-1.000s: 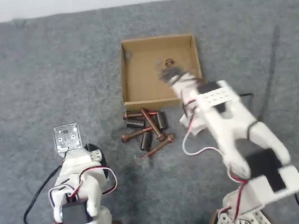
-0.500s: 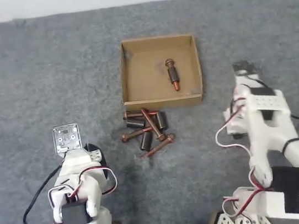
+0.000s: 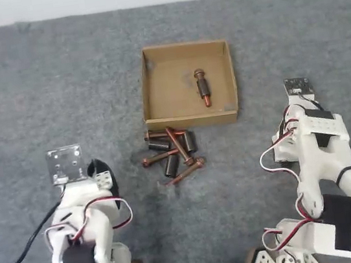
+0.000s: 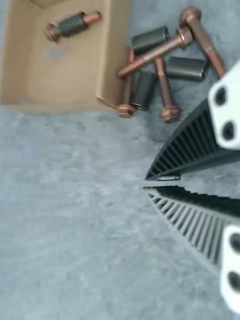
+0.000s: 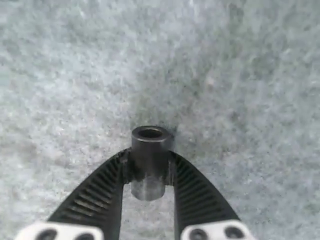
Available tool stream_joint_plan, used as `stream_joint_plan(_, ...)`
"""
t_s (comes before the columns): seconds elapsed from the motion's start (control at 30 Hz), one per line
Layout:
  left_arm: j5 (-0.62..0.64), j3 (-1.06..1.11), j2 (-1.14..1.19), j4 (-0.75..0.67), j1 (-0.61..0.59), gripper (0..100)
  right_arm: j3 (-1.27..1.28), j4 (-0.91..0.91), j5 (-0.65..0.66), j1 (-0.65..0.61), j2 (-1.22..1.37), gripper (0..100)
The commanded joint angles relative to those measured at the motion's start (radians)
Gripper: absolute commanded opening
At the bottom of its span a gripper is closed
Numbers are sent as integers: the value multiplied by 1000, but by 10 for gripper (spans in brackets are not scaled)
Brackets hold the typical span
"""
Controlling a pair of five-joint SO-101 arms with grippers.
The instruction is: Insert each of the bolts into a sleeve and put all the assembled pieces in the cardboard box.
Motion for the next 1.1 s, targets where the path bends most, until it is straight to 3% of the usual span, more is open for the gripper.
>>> stream_joint_plan(0.0, -57, -186, 23, 63, 0, 10, -3, -10, 20, 18, -47, 6)
stream_joint_plan(0.47, -55, -619, 855, 71, 0, 11, -3, -10, 21, 18, -47, 6)
stream_joint_plan(0.63, 152, -625, 1074, 34, 40, 12, -3, -12, 21, 16, -47, 6)
stream_joint_plan(0.83, 404, -625, 1211, 14, 273, 12, -3, -12, 21, 16, -47, 6)
stream_joint_plan(0.93, 480, -624, 1240, -11, 390, 13, -3, -12, 21, 16, -47, 6)
stream_joint_plan(1.07, 531, -598, 1292, -161, 460, 13, -3, -12, 21, 16, -47, 6)
